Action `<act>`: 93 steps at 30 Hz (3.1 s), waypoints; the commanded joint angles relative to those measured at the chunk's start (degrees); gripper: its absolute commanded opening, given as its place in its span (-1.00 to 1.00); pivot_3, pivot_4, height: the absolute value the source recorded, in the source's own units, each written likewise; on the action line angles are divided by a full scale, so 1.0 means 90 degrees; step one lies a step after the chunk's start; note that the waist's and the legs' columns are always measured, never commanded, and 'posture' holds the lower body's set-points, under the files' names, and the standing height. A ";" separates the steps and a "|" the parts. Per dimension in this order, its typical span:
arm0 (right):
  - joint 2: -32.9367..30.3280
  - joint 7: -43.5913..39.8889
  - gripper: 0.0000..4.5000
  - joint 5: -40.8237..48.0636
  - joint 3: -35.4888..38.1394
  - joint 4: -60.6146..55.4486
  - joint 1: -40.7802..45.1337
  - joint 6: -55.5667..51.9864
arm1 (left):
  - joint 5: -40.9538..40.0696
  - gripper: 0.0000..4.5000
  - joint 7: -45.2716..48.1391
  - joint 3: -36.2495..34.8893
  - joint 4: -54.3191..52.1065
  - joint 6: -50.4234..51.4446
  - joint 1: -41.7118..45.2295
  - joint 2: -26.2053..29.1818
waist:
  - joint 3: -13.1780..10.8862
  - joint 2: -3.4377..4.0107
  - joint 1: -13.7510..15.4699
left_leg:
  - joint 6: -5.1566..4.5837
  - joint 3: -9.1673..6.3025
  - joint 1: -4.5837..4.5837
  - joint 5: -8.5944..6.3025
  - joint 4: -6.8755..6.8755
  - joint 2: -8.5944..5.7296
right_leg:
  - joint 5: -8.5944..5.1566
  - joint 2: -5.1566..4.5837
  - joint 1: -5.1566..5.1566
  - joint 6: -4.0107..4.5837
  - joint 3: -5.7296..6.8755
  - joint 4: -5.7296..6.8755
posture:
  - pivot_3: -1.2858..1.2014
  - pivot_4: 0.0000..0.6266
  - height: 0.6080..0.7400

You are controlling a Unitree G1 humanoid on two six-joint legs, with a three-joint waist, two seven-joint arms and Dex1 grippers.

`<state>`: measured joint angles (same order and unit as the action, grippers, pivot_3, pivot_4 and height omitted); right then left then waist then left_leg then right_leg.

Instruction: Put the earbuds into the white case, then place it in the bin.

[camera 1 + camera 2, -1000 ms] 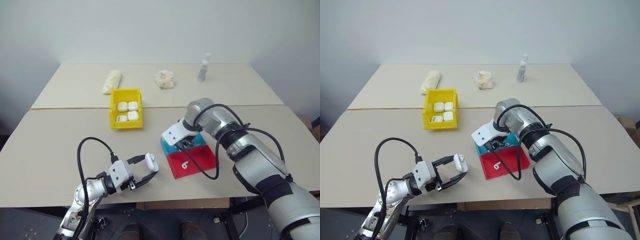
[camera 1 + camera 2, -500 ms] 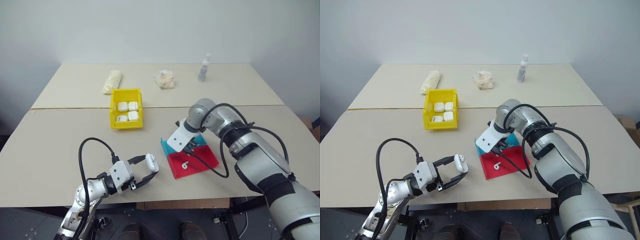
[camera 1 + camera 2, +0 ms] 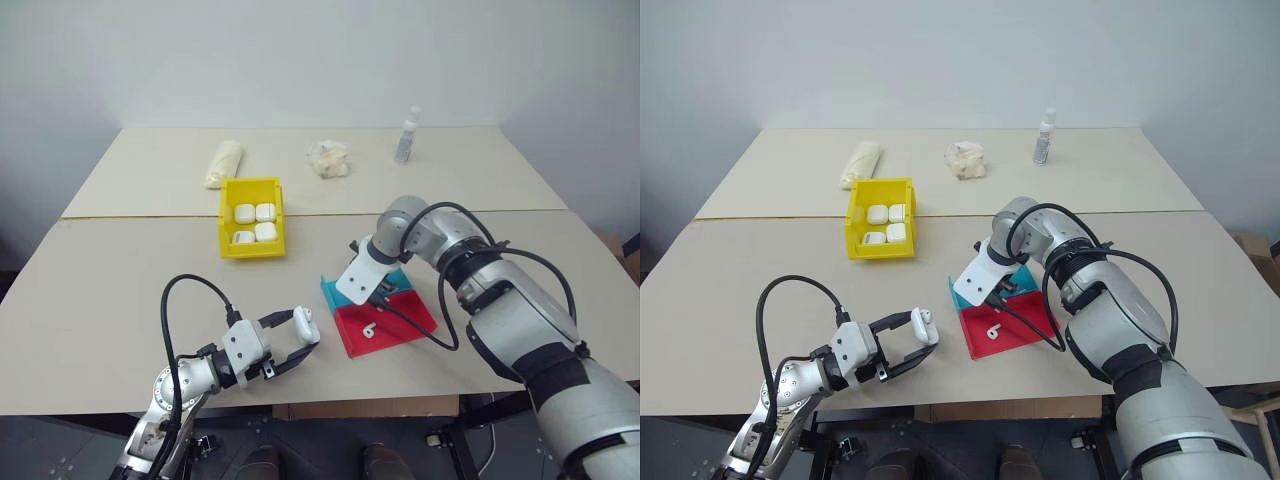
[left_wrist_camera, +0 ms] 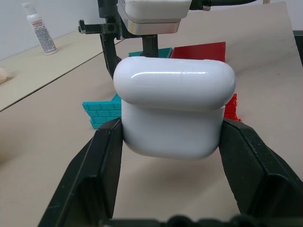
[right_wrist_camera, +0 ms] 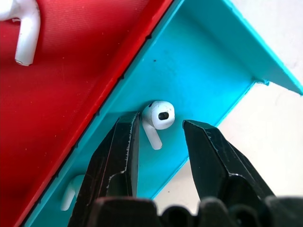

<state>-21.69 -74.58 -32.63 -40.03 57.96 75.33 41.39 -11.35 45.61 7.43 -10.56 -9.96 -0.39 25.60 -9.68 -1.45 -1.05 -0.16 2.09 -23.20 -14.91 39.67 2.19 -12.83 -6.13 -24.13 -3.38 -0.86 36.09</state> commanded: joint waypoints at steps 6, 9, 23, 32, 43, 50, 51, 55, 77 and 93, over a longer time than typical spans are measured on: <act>0.0094 0.0093 -0.14 -0.0084 -0.0049 0.0075 0.0017 0.0277 | -0.0009 0.22 -0.0072 -0.0009 -0.0294 -0.0073 0.0002 -0.0017 | 0.0000 0.0000 -0.0006 | 0.0000 0.0000 0.0000 0.0000 -0.0001 0.0000 | 0.0000 0.0000 0.0000 0.0000 0.0000 0.0000 | 0.03 -0.52 1.00; 0.0091 0.0206 -0.14 -0.0213 -0.0110 0.0142 0.0039 0.0345 | -0.0007 0.22 -0.0088 -0.0021 -0.0298 -0.0064 -0.0001 -0.0017 | 0.0001 0.0001 -0.0017 | 0.0000 0.0000 0.0003 0.0000 -0.0001 0.0001 | -0.0001 0.0000 0.0001 0.0001 0.0000 0.0001 | 0.03 -0.52 1.00; 0.0088 0.0142 -0.14 -0.0286 -0.0134 0.0255 -0.0021 0.0650 | -0.0018 0.22 -0.0094 -0.0014 -0.0319 -0.0058 -0.0023 0.0000 | 0.0007 0.0006 -0.0021 | 0.0001 0.0000 0.0011 0.0000 -0.0002 0.0001 | -0.0001 0.0000 0.0008 0.0002 -0.0001 0.0001 | 0.03 -0.52 1.00; 0.0096 0.0391 -0.31 -0.0411 -0.0164 0.0268 -0.0054 0.0709 | -0.0009 0.22 -0.0117 -0.0023 -0.0366 -0.0001 -0.0029 0.0018 | 0.0009 0.0008 -0.0036 | 0.0001 0.0001 0.0014 0.0000 -0.0004 0.0001 | -0.0002 0.0000 0.0008 0.0004 -0.0001 0.0002 | 0.03 -0.52 1.00; 0.0112 0.0288 -0.73 -0.0314 -0.0089 0.0265 -0.0094 0.0664 | 0.0000 0.22 -0.0170 -0.0022 -0.0383 0.0048 0.0008 0.0019 | 0.0012 0.0009 -0.0067 | 0.0001 0.0001 0.0017 0.0000 -0.0006 0.0001 | -0.0003 0.0000 0.0011 0.0005 -0.0002 0.0002 | 0.03 -0.52 1.00; 0.0062 0.0367 -0.73 -0.0347 -0.0074 0.0194 -0.0121 0.0600 | -0.0004 0.22 -0.0153 -0.0009 -0.0313 0.0014 0.0059 0.0000 | 0.0012 0.0009 -0.0107 | 0.0001 0.0000 0.0017 0.0000 -0.0006 0.0001 | -0.0003 0.0000 0.0011 0.0005 -0.0002 0.0002 | 0.03 -0.52 1.00; 0.0050 0.0349 -0.73 -0.0286 -0.0021 0.0163 -0.0121 0.0561 | -0.0026 0.22 -0.0135 -0.0007 -0.0286 0.0002 0.0090 -0.0012 | 0.0012 0.0009 -0.0112 | 0.0001 0.0000 0.0017 0.0000 -0.0006 0.0001 | -0.0003 0.0000 0.0011 0.0005 -0.0002 0.0002 | 0.03 -0.52 1.00; -0.0092 0.0193 -0.73 0.0333 0.0503 -0.0133 -0.0067 0.0223 | -0.0129 0.22 -0.0090 -0.0019 -0.0257 0.0065 0.0253 -0.0041 | 0.0011 0.0009 -0.0112 | 0.0001 0.0000 0.0016 0.0000 -0.0006 0.0002 | -0.0003 0.0000 0.0010 0.0005 -0.0002 0.0003 | 0.03 -0.52 1.00; -0.0866 0.2630 -0.73 0.8626 0.6544 -1.0078 -0.4494 -0.8515 | -0.2056 0.22 0.0693 -0.0128 -0.0660 0.1806 0.2074 -0.0268 | 0.0006 0.0018 0.0105 | -0.0003 -0.0015 -0.0009 -0.0002 0.0003 -0.0001 | 0.0001 0.0000 0.0008 0.0000 0.0003 -0.0007 | 0.03 -0.52 1.00; -0.0871 0.3363 -0.73 0.8854 0.5469 -1.0650 -0.6014 -0.8132 | -0.2275 0.22 0.1109 -0.0167 -0.0247 0.1680 0.2498 -0.0969 | 0.0007 0.0017 0.0078 | -0.0004 -0.0024 -0.0010 -0.0002 0.0006 -0.0006 | 0.0001 0.0003 0.0012 -0.0002 0.0002 -0.0012 | 0.03 -0.52 1.00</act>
<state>-28.84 -44.30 47.83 9.15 -37.36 21.24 -33.88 -31.16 55.21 6.57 -11.88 6.28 21.70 17.35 -9.62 -1.29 -0.35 -0.20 1.87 -23.29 -14.92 39.73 2.13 -12.82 -6.10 -24.02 -3.41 -0.84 35.97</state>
